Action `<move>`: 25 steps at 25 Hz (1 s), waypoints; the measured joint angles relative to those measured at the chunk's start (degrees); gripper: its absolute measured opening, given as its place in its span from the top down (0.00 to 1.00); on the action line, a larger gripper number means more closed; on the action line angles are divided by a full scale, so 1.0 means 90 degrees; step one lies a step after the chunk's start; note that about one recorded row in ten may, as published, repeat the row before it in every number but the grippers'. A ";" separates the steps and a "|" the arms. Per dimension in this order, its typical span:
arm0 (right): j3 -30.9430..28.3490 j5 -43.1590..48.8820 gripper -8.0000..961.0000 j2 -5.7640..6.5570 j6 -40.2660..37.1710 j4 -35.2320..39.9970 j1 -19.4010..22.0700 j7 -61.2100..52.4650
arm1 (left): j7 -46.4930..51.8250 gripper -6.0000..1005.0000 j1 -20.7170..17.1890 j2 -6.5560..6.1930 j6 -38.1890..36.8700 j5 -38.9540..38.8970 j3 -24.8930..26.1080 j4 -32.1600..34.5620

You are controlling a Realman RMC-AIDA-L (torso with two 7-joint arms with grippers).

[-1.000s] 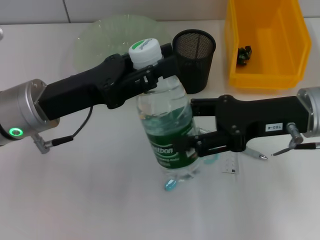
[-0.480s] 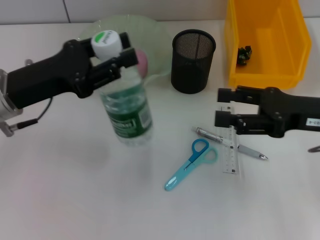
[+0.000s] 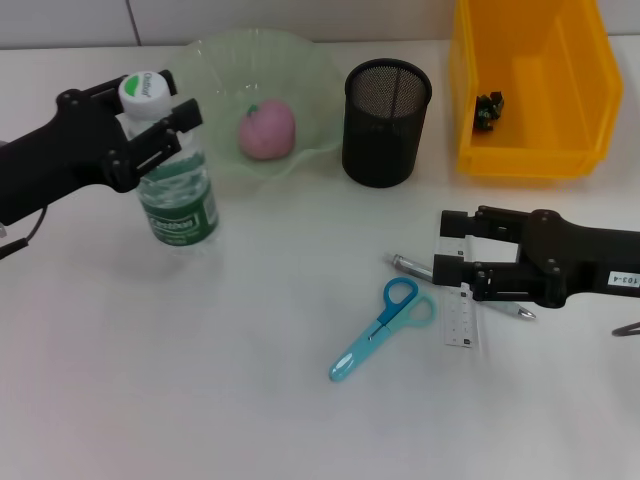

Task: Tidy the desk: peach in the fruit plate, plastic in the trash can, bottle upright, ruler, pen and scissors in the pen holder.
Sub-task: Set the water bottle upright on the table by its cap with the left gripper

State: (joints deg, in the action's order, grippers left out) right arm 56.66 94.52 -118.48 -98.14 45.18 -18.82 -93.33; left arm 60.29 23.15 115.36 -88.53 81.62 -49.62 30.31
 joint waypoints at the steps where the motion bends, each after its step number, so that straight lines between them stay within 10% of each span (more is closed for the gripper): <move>1: 0.0000 0.0005 0.13 -0.0001 0.0004 -0.0029 -0.0014 0.0012 | -0.0049 0.57 -0.0020 0.0009 0.0104 -0.0008 0.0036 0.0000; 25: -0.0008 0.0132 0.13 -0.0048 0.0016 -0.0078 -0.0081 0.0019 | -0.1081 0.56 0.0024 0.0356 0.1331 -0.0034 0.0208 -0.0097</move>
State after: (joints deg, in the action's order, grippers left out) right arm 56.59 95.71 -118.91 -97.99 44.48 -19.54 -93.16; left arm 50.56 23.37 118.57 -76.55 81.32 -47.75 29.44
